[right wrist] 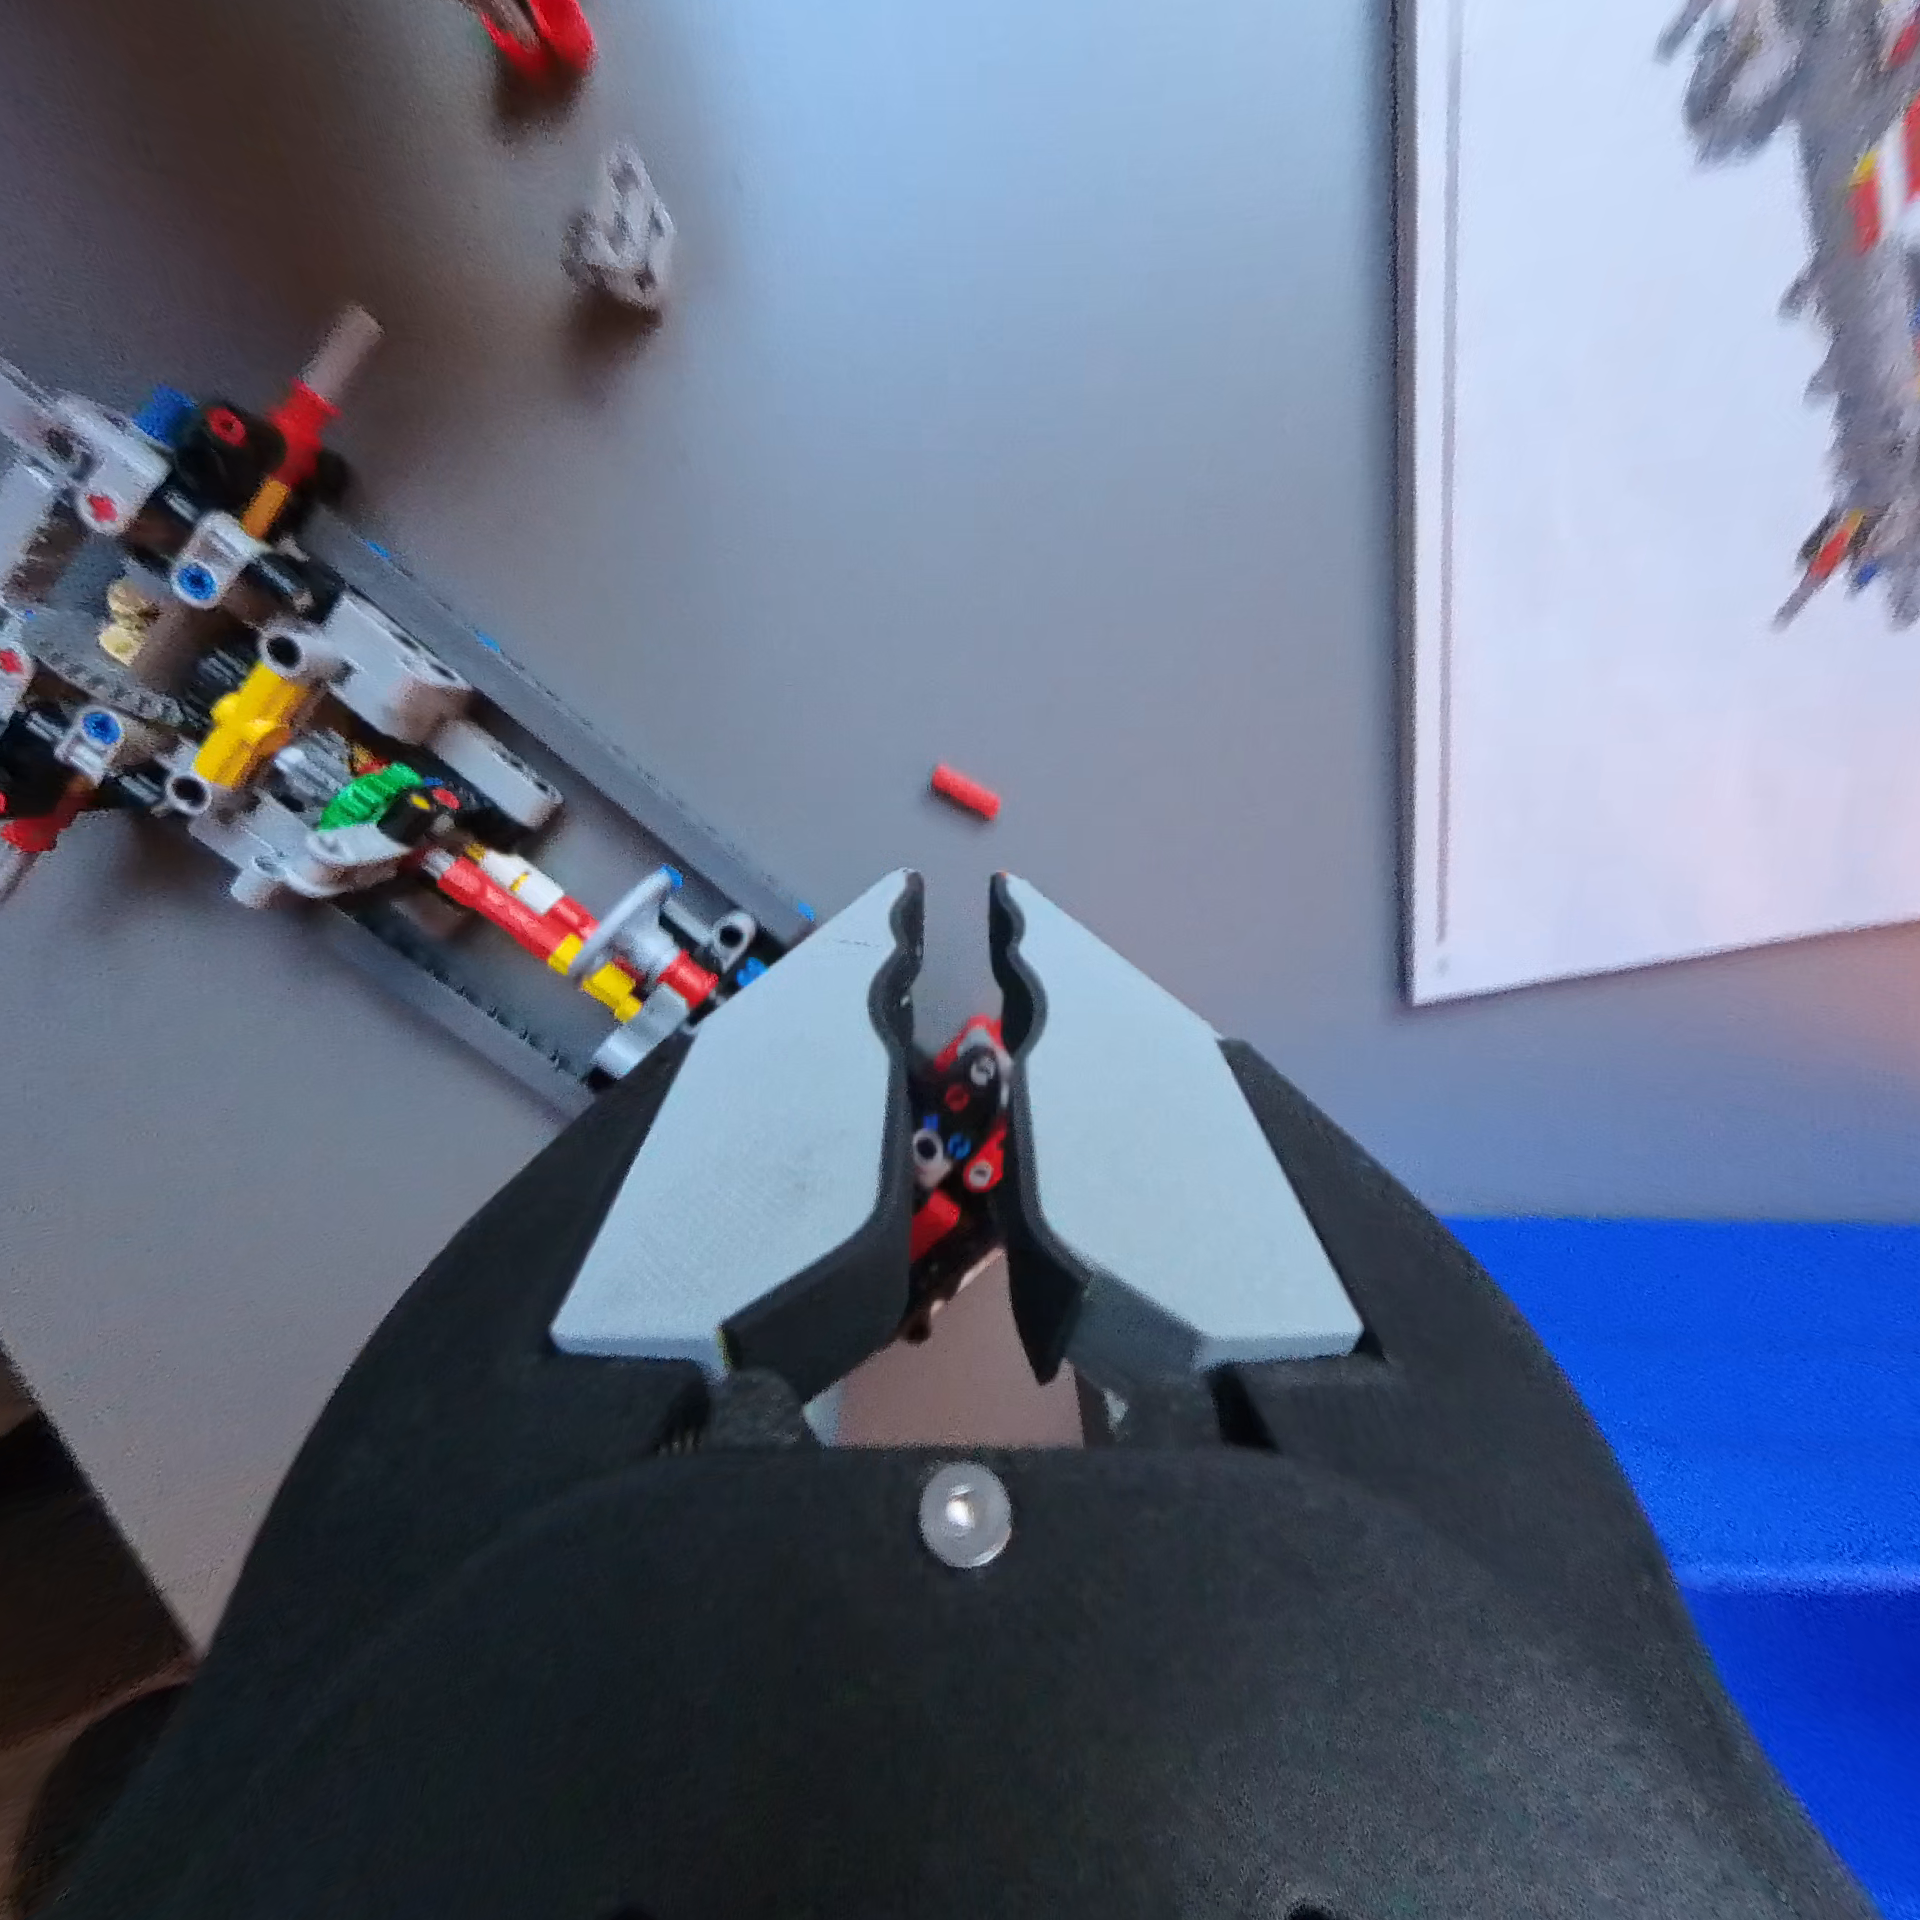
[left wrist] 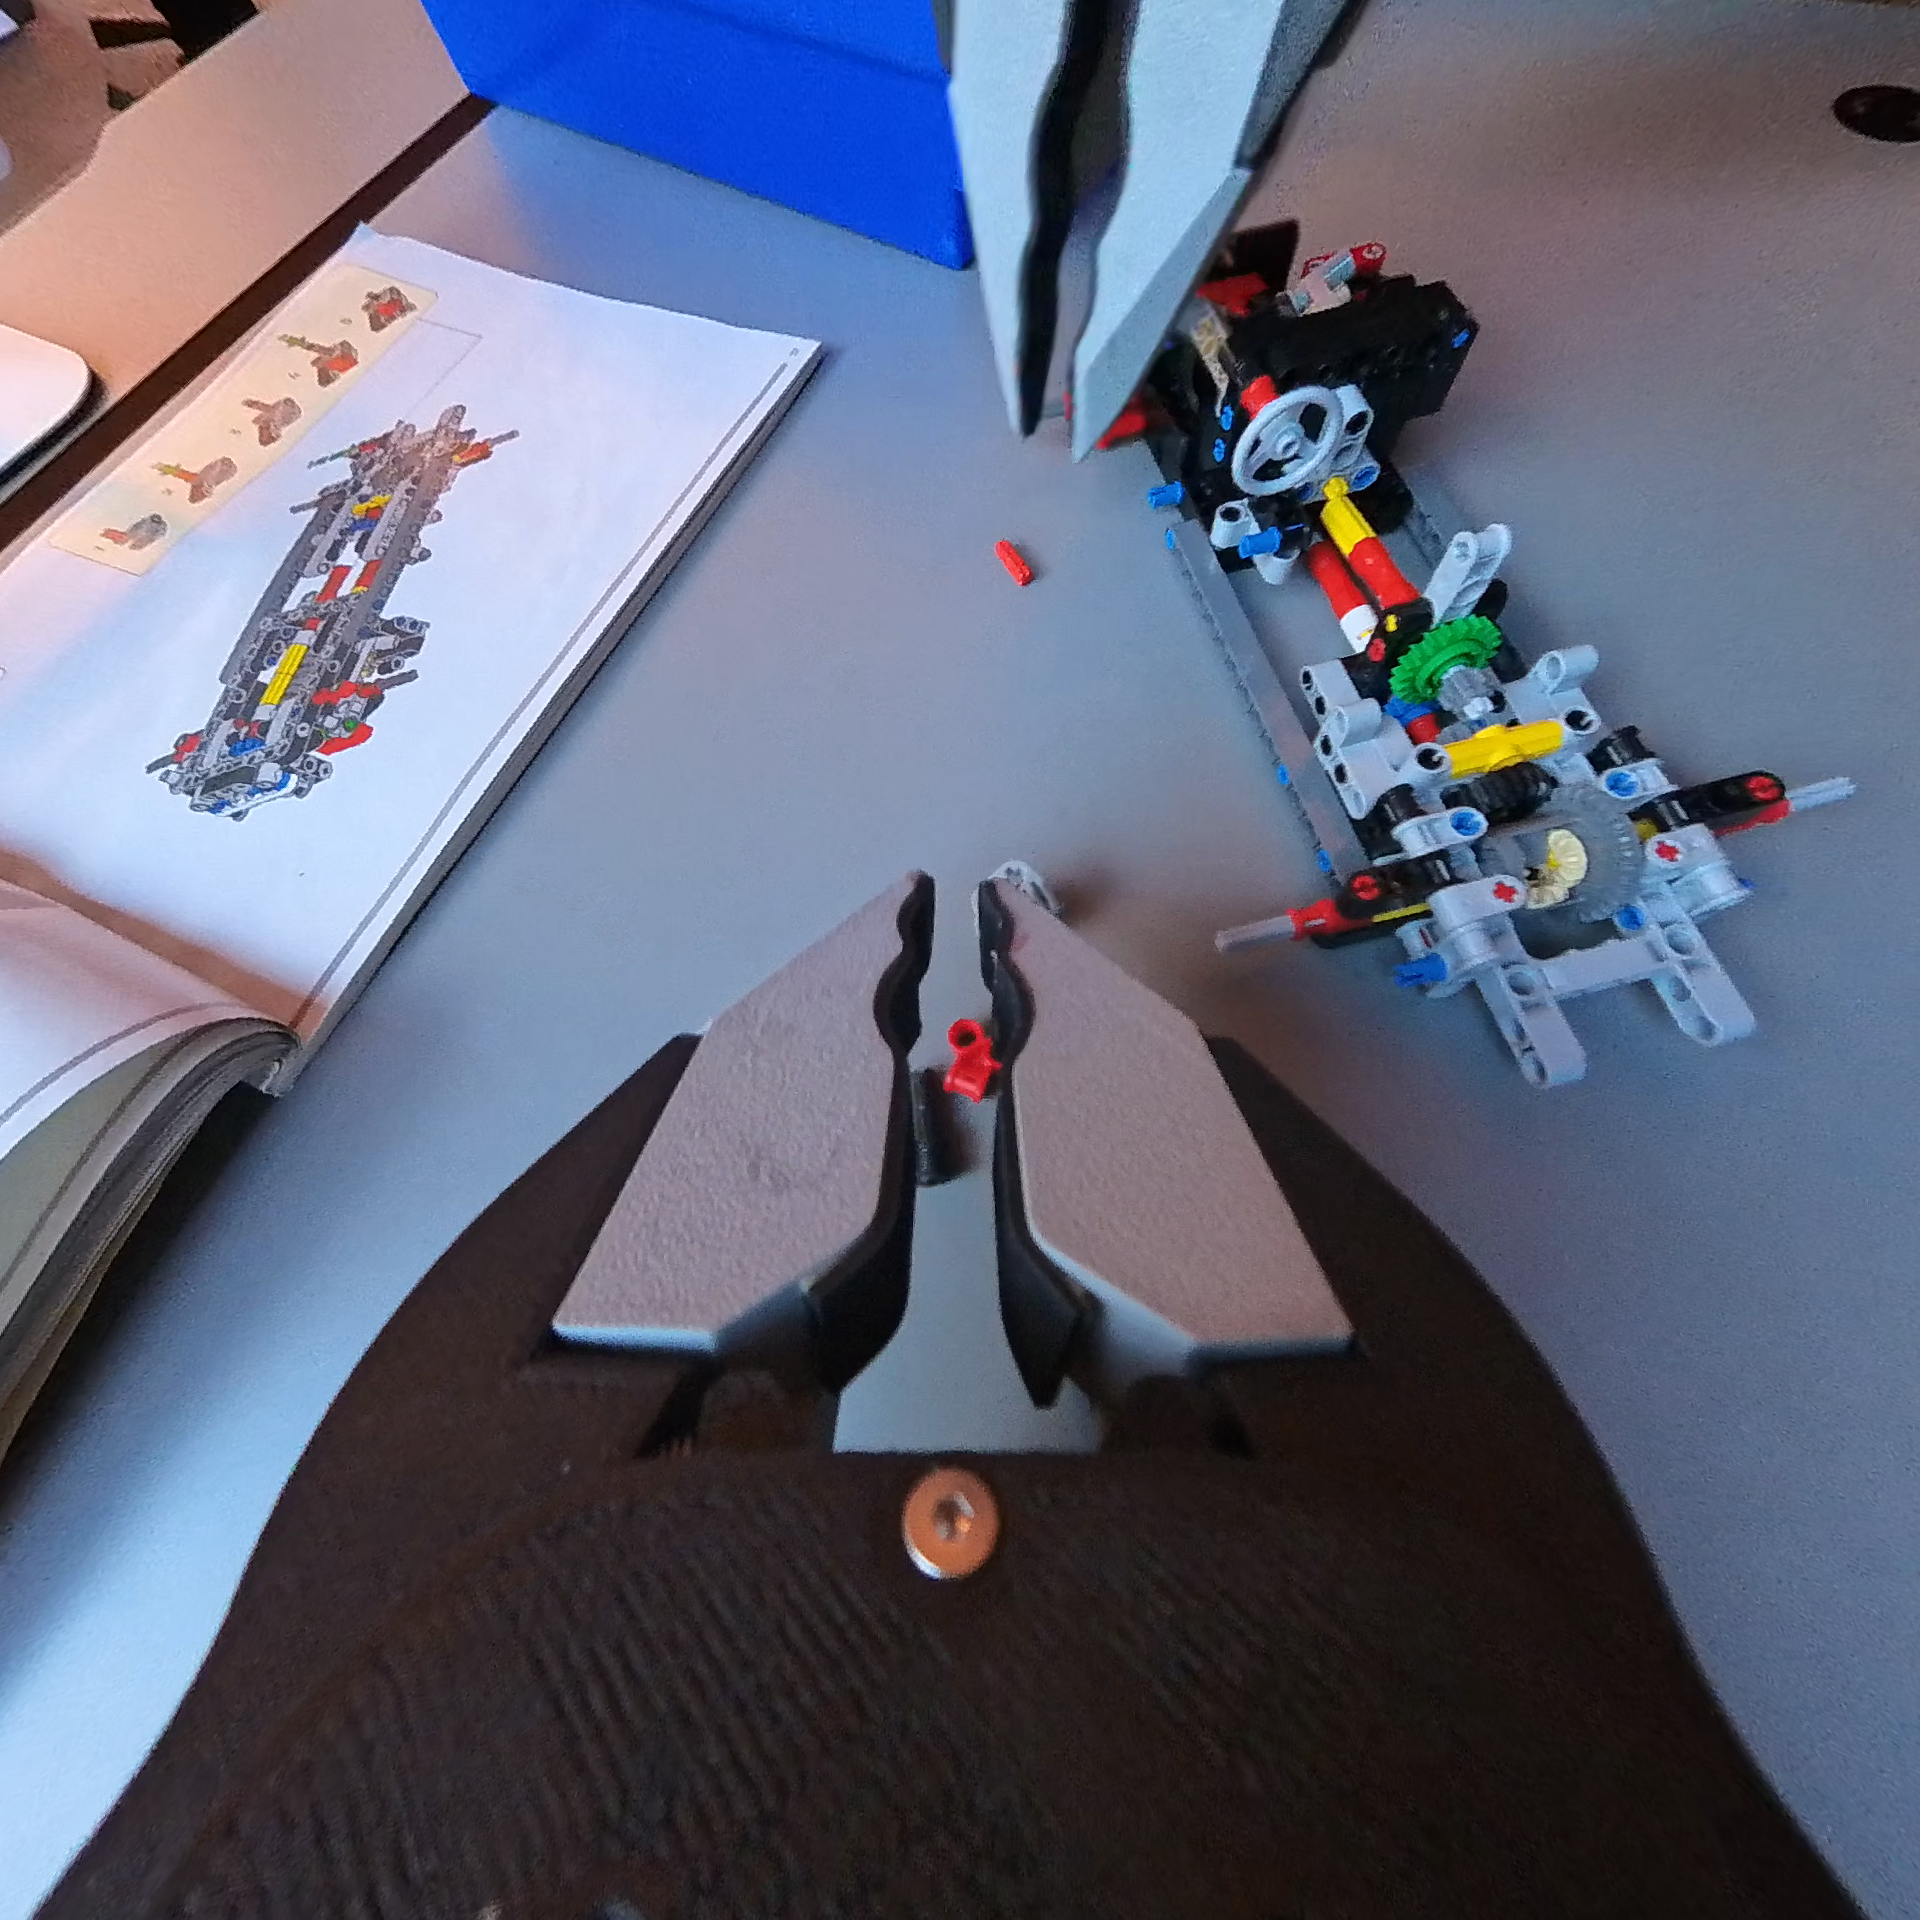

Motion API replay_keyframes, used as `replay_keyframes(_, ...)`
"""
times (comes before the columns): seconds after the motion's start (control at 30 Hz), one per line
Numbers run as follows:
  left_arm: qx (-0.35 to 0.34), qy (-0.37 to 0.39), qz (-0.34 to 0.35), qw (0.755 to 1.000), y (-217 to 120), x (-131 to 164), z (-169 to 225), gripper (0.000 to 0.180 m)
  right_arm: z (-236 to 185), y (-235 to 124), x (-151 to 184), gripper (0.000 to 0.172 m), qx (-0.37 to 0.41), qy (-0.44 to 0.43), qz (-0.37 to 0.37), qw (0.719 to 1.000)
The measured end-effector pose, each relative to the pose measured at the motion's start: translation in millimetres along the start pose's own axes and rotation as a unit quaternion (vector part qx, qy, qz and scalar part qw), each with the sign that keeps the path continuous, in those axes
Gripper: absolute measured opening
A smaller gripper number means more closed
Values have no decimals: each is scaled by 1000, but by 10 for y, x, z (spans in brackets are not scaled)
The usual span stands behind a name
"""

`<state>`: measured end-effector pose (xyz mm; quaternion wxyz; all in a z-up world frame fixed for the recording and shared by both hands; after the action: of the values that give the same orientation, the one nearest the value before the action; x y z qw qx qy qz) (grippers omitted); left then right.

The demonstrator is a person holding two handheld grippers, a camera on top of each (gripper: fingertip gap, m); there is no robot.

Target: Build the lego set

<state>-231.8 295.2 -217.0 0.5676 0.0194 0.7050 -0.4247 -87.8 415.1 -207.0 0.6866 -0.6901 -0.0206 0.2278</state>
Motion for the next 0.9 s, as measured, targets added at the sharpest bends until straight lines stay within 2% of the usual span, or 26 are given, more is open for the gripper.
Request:
replay_keyframes(0.17,-1,4,-7,1000,15,31,5,7,-19,172,-91,10,-8,-156,5,988)
replay_keyframes(0.4,4,-4,-4,1000,27,23,-3,7,63,282,-80,8,-28,-233,-45,971)
replay_keyframes(0.5,10,-10,-6,1000,49,25,3,7,40,303,-112,0,-44,-248,-43,967)
replay_keyframes(0.7,16,-10,-2,1000,81,-29,68,9,4,308,-123,0,-48,-237,-12,970)
replay_keyframes(0.73,17,-7,-4,1000,94,-25,80,9,1,306,-116,0,-45,-231,-8,972)
replay_keyframes(0.77,17,-5,-7,1000,108,-16,88,10,5,298,-110,8,-40,-226,-6,973)
replay_keyframes(0.9,21,-7,-17,1000,146,15,95,9,-8,242,-122,9,-26,-248,-7,968)
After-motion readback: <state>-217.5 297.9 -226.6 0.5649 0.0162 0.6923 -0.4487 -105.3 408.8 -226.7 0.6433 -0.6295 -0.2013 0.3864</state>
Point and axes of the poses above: each gripper's, where its closed fingertips meet, y out along the fingers, x out of its underside, z = x × y across the jaws, the point moved 6 cm from there along -y, back along the fingers, and after that the axes turned 5 degrees about -y, right-handed, at the moved point
